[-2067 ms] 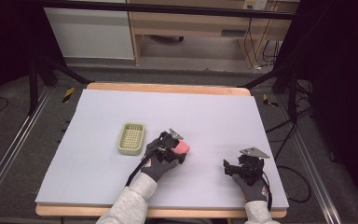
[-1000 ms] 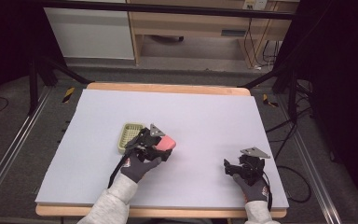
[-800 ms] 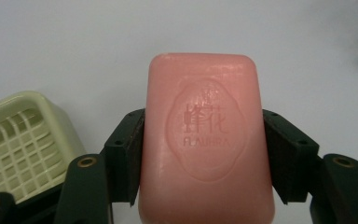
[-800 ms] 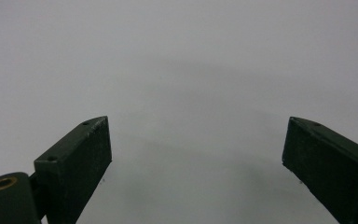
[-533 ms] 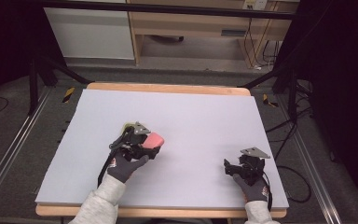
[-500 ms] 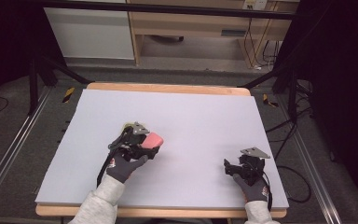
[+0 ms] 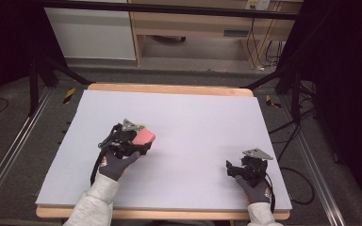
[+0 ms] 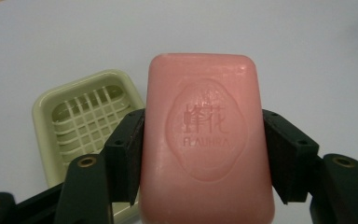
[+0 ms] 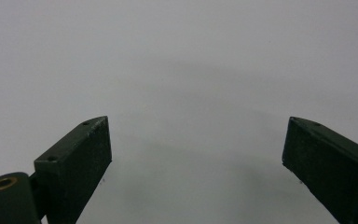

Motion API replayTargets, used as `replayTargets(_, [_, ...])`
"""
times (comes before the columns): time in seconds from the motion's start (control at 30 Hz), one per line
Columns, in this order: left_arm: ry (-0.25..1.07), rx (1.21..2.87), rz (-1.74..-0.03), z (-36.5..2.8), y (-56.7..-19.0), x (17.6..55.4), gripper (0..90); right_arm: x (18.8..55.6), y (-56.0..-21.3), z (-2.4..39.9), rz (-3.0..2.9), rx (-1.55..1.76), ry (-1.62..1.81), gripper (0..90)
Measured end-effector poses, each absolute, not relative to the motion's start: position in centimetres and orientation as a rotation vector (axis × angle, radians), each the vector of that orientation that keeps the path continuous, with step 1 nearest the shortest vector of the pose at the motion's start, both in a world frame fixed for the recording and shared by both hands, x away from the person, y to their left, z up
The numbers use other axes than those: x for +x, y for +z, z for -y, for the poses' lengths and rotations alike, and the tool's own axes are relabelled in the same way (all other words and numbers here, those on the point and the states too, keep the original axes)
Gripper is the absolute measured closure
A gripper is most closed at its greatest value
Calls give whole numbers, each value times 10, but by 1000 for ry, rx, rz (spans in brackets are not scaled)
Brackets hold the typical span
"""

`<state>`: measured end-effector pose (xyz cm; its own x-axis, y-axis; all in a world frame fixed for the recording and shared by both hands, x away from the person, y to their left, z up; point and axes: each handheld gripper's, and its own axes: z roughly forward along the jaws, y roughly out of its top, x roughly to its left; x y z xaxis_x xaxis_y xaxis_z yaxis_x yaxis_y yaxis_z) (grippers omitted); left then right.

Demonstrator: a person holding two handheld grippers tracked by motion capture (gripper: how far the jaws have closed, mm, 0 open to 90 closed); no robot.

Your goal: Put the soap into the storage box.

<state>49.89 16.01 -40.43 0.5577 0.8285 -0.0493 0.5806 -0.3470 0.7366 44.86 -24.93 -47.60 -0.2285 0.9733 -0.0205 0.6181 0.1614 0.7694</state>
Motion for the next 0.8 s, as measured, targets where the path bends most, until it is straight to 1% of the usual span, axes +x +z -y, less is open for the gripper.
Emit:
replayTargets(0.57, [491, 2023, -1204, -182, -404, 509, 371, 449, -476, 248, -1917, 1497, 877, 83])
replayTargets(0.8, [503, 2015, -1246, -187, -411, 517, 370, 450, -476, 247, -1918, 1499, 873, 83])
